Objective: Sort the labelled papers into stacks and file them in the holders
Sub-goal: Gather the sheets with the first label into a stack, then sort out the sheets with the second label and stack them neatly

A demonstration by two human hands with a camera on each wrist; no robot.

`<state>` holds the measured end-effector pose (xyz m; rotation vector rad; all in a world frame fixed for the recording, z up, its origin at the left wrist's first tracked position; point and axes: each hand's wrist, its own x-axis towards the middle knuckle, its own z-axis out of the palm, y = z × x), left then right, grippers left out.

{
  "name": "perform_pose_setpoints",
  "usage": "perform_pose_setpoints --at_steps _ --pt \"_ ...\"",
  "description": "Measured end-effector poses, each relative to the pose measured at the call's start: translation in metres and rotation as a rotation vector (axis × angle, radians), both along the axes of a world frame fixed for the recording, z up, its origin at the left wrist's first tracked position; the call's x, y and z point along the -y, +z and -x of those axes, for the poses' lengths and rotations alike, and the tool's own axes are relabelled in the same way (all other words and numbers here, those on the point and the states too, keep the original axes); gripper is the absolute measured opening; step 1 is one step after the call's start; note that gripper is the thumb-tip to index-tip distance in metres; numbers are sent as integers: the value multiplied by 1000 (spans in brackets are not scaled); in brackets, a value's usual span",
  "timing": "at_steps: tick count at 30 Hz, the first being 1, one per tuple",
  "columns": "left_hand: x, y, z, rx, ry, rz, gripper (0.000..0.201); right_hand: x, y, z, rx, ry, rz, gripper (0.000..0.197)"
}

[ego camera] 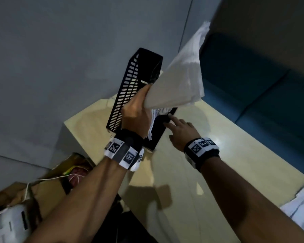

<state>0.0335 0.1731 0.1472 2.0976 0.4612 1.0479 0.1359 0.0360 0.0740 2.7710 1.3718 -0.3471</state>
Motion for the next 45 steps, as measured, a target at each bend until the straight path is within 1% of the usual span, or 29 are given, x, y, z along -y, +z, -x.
perform_pose_setpoints --at_steps 1,2,4,7,8,11,14,16,18,20,22,23,25,27,29,30,32,33,34,36,37,39,41,43,45 --pt "2 -6 -5 -33 8 -10 34 0 -1 1 4 11 -6 56" --pt "5 -12 -10 -59 30 13 39 0 -1 1 -2 14 -18 56" --pt "11 -21 -18 -104 14 82 45 -1 -1 0 -30 15 -37 55" --pt "19 -32 -28 -147 -38 139 39 -2 0 0 -57 26 -47 54" --pt "19 -38 -33 -154 -31 172 40 -2 0 0 -60 30 -51 54" --pt "21 -51 -45 -190 42 360 46 0 -1 2 -48 50 -44 55" --pt "19 -69 -56 -315 65 423 41 4 -5 5 -40 62 -14 55" --pt "18 -79 -61 -341 81 468 44 8 -7 5 -35 57 -34 53" --pt "20 -85 -64 -339 166 445 44 11 -9 4 -29 58 -57 52" --pt "23 -87 -62 -327 214 331 39 13 -10 2 -26 75 -77 51" --pt "26 -87 -60 -273 191 250 36 14 -10 2 -29 96 -98 49" --pt "26 -87 -60 -246 174 240 36 14 -10 3 -30 102 -108 49" --pt "28 -89 -62 -237 152 281 38 14 -10 4 -32 105 -120 49" --pt "28 -94 -64 -252 134 382 42 14 -10 4 -34 105 -124 50" --pt "29 -95 -63 -288 121 478 51 14 -10 5 -27 107 -122 48" --pt "29 -94 -61 -303 108 482 58 14 -10 5 -27 107 -120 48" --pt "30 -91 -54 -304 67 400 74 14 -10 4 -41 104 -106 49" --pt "32 -88 -49 -286 53 318 80 14 -10 4 -50 107 -95 51" --pt "33 -84 -45 -254 42 220 84 15 -10 4 -59 110 -87 54" --pt "38 -77 -38 -170 13 37 85 18 -7 5 -78 111 -108 58" --pt "43 -73 -34 -125 -9 -24 83 21 -5 7 -90 99 -146 58" --pt "58 -69 -30 -16 -77 -124 73 36 0 12 -120 43 -267 52" --pt "81 -70 -27 67 -174 -182 62 66 0 19 -162 -63 -362 43" --pt "110 -76 -24 74 -311 -171 55 112 -7 27 -194 -217 -387 36" --pt "143 -84 -21 0 -481 -132 47 173 -18 37 -221 -416 -385 31"
